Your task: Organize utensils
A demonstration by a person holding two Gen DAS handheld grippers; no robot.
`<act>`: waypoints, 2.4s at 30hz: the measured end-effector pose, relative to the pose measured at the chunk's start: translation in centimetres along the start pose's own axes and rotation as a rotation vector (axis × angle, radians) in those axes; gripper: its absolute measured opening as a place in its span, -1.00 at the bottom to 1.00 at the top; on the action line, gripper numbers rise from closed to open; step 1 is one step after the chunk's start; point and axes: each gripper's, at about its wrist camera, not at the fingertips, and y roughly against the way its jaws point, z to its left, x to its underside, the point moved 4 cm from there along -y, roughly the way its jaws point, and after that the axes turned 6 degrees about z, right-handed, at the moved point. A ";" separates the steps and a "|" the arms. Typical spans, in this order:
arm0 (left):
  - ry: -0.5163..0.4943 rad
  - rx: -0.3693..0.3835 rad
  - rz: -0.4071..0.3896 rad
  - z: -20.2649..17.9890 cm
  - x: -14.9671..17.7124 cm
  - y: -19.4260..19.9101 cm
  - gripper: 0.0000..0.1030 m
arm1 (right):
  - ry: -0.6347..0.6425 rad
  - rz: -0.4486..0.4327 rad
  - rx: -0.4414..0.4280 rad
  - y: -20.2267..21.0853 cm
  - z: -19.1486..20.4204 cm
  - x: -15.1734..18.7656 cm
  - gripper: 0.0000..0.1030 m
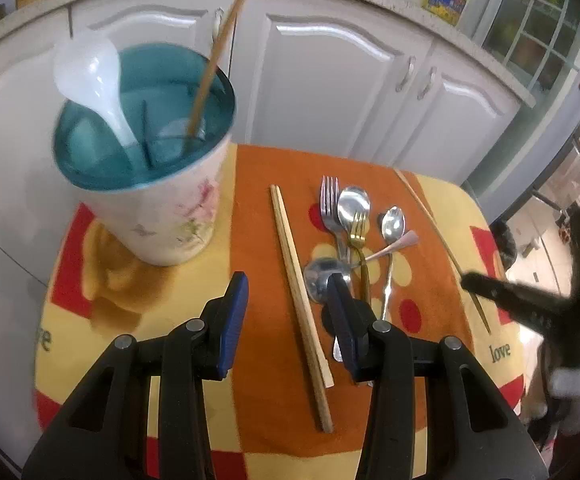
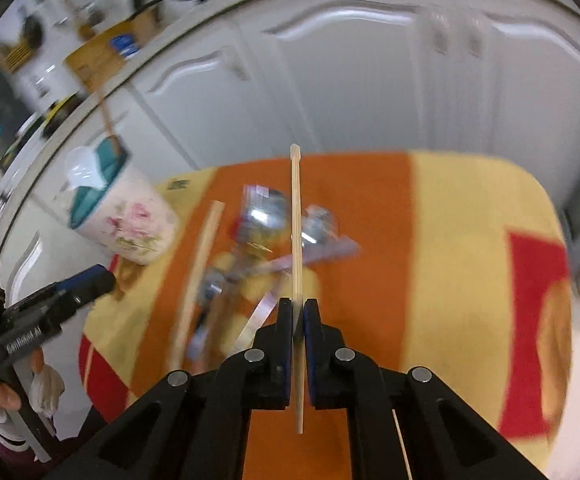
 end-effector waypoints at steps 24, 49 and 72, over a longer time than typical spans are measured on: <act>0.011 -0.017 0.060 0.1 0.2 -2.4 -0.22 | 0.050 0.064 -0.130 -3.2 3.0 -2.0 -0.34; 0.025 -0.007 0.118 0.4 0.8 -5.1 -0.22 | -0.012 0.092 -0.192 -4.0 2.8 -0.7 -0.88; -0.066 0.078 0.252 0.4 6.1 -3.9 -0.87 | 0.017 0.141 -0.113 -4.2 2.0 0.1 -0.45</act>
